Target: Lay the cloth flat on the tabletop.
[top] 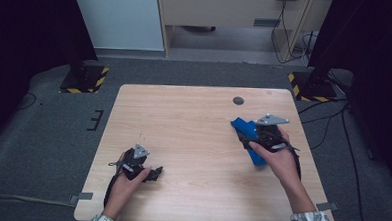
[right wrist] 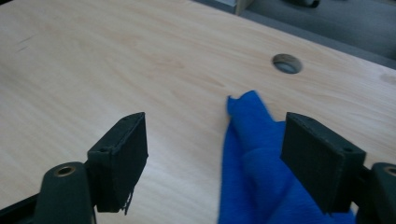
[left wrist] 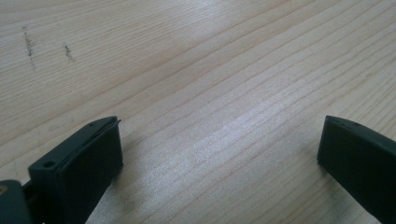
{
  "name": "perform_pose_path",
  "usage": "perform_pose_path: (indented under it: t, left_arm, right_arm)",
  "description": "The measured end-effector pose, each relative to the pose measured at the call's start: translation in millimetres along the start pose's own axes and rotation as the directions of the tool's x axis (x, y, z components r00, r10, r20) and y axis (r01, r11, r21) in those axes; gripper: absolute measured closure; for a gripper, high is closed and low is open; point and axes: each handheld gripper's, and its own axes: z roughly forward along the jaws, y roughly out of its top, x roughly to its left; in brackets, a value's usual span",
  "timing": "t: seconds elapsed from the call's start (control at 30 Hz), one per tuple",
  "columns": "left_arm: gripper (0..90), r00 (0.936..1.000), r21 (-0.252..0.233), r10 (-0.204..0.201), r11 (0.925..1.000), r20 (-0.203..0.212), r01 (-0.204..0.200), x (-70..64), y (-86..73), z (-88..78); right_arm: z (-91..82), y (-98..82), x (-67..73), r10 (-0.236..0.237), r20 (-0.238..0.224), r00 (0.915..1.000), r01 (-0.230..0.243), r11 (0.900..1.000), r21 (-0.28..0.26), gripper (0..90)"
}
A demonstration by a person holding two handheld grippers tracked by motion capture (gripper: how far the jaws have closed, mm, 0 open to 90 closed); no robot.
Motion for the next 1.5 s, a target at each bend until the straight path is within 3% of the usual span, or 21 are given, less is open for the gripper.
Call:
perform_pose_path:
  t: [0.13, 0.3, 0.47, 0.53, 0.63, 0.67, 0.8, 1.0, 1.17, 1.23, 1.4, 1.5]
  left_arm:
    - [0.0, 1.0000, 0.000, 0.000, 1.0000, -0.001, 0.000, 0.0, 0.0, 0.0]
    - [0.0, 1.0000, 0.000, 0.000, 1.0000, -0.001, 0.000, -0.1, -0.1, 0.0]
    - [0.0, 1.0000, 0.000, 0.000, 1.0000, -0.001, 0.000, -0.2, -0.1, -0.1]
    - [0.0, 1.0000, 0.000, -0.001, 1.0000, -0.001, 0.001, -0.2, -0.1, -0.1]
    - [0.0, 1.0000, 0.000, 0.000, 1.0000, -0.001, 0.000, -0.2, -0.1, -0.1]
    - [0.0, 1.0000, 0.001, 0.000, 1.0000, -0.001, 0.000, -0.2, -0.1, -0.2]
    - [0.0, 1.0000, 0.000, -0.001, 1.0000, -0.002, 0.001, -0.4, -0.2, -0.2]
    - [0.0, 1.0000, 0.001, 0.000, 1.0000, -0.002, 0.000, -0.4, -0.2, -0.2]
    - [0.0, 1.0000, 0.000, 0.000, 1.0000, -0.002, 0.000, -0.4, -0.2, -0.2]
    - [0.0, 1.0000, 0.000, 0.000, 1.0000, -0.002, 0.000, -0.4, -0.2, -0.2]
    - [0.0, 1.0000, 0.000, 0.000, 1.0000, -0.002, 0.000, -0.4, -0.3, -0.2]
    - [0.0, 1.0000, 0.000, 0.000, 1.0000, -0.001, 0.000, -0.4, -0.2, -0.2]
  right_arm:
    - [1.1, -1.5, -22.2, 0.023, 0.036, 0.9991, -0.022, 1.000, -0.014, 26.4]
    - [3.6, -13.9, -43.0, 0.050, 0.067, 0.9965, -0.049, 0.999, -0.014, 37.5]
    - [12.8, -31.6, -58.3, 0.078, 0.081, 0.9936, -0.080, 0.997, 0.021, 38.2]
    - [22.3, -44.2, -67.9, 0.108, 0.098, 0.9894, -0.113, 0.993, 0.042, 34.2]
    - [27.3, -48.6, -70.3, 0.113, 0.094, 0.9892, -0.118, 0.991, 0.057, 31.3]
    - [35.7, -54.9, -71.2, 0.128, 0.099, 0.9868, -0.135, 0.988, 0.072, 26.0]
    - [53.4, -65.3, -73.7, 0.127, 0.120, 0.9846, -0.141, 0.983, 0.115, 18.5]
    - [69.0, -74.9, -70.8, 0.123, 0.095, 0.9879, -0.138, 0.975, 0.176, 18.0]
    - [72.1, -77.1, -66.0, 0.100, 0.114, 0.9885, -0.120, 0.975, 0.188, 20.6]
    - [71.1, -78.1, -65.7, 0.096, 0.112, 0.9891, -0.115, 0.977, 0.177, 24.8]
    - [65.1, -80.3, -69.3, 0.086, 0.100, 0.9913, -0.099, 0.985, 0.141, 62.7]
    - [63.1, -80.6, -71.8, 0.108, 0.079, 0.9910, -0.117, 0.984, 0.132, 68.9]
